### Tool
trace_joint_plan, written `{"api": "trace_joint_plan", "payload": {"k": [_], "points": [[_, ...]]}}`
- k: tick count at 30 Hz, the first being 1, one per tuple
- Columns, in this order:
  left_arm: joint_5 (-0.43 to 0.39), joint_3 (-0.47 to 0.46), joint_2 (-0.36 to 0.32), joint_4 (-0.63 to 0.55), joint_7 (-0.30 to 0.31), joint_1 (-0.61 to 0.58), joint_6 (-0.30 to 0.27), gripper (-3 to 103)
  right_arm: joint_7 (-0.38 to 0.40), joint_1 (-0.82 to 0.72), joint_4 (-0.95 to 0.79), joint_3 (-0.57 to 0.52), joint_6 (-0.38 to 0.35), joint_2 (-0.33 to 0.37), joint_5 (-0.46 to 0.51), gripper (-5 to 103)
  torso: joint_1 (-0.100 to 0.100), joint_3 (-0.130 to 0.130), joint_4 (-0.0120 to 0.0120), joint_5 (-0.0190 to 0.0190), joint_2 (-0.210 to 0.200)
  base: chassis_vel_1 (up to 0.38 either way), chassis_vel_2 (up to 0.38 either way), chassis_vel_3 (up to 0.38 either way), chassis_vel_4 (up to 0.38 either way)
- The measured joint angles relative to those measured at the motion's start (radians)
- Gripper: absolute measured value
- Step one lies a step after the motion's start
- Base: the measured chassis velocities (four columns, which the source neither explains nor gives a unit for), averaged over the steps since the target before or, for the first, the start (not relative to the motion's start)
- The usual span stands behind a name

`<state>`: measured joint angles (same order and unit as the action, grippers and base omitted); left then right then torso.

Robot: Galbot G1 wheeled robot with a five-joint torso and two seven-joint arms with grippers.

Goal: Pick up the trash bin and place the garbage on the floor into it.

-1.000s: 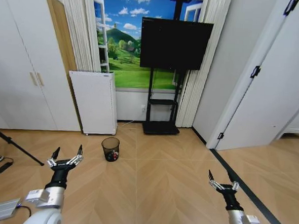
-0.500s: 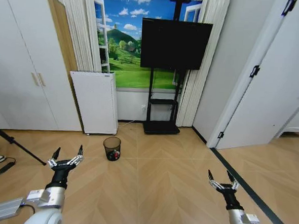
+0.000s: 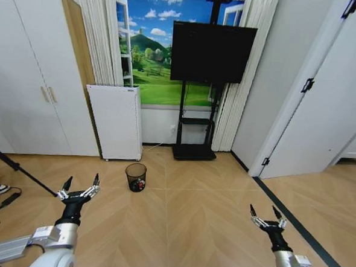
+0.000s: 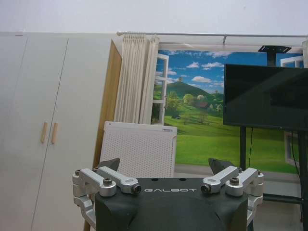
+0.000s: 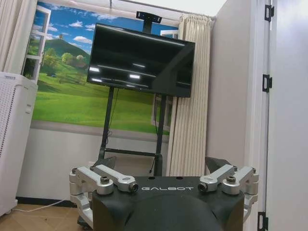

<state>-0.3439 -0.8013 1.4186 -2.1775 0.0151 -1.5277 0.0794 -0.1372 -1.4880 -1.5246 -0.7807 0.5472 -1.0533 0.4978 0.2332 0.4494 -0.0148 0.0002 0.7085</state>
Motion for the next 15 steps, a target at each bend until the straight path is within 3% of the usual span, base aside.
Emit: {"api": "trace_joint_plan", "payload": {"k": [5,7,15], "points": [[-0.001,0.0,-0.001,0.002,0.0,0.004,0.0,100,0.026,0.003,0.0,0.008,0.002,0.0,-0.014,100,0.0,0.0,0.0,-0.0002,0.0,0.018,0.033,-0.026,-0.036],[-0.001,0.0,-0.002,0.002,0.0,0.005,0.0,100,0.034,0.015,0.004,0.024,0.039,-0.007,-0.006,100,0.0,0.0,0.0001,-0.0001,0.0,0.127,0.095,-0.119,-0.104],[-0.001,0.0,-0.002,0.002,0.0,0.004,0.0,100,0.04,0.019,0.004,0.035,0.051,-0.008,0.001,100,0.0,0.0,0.0003,-0.0004,0.0,0.136,0.107,-0.13,-0.093]]}}
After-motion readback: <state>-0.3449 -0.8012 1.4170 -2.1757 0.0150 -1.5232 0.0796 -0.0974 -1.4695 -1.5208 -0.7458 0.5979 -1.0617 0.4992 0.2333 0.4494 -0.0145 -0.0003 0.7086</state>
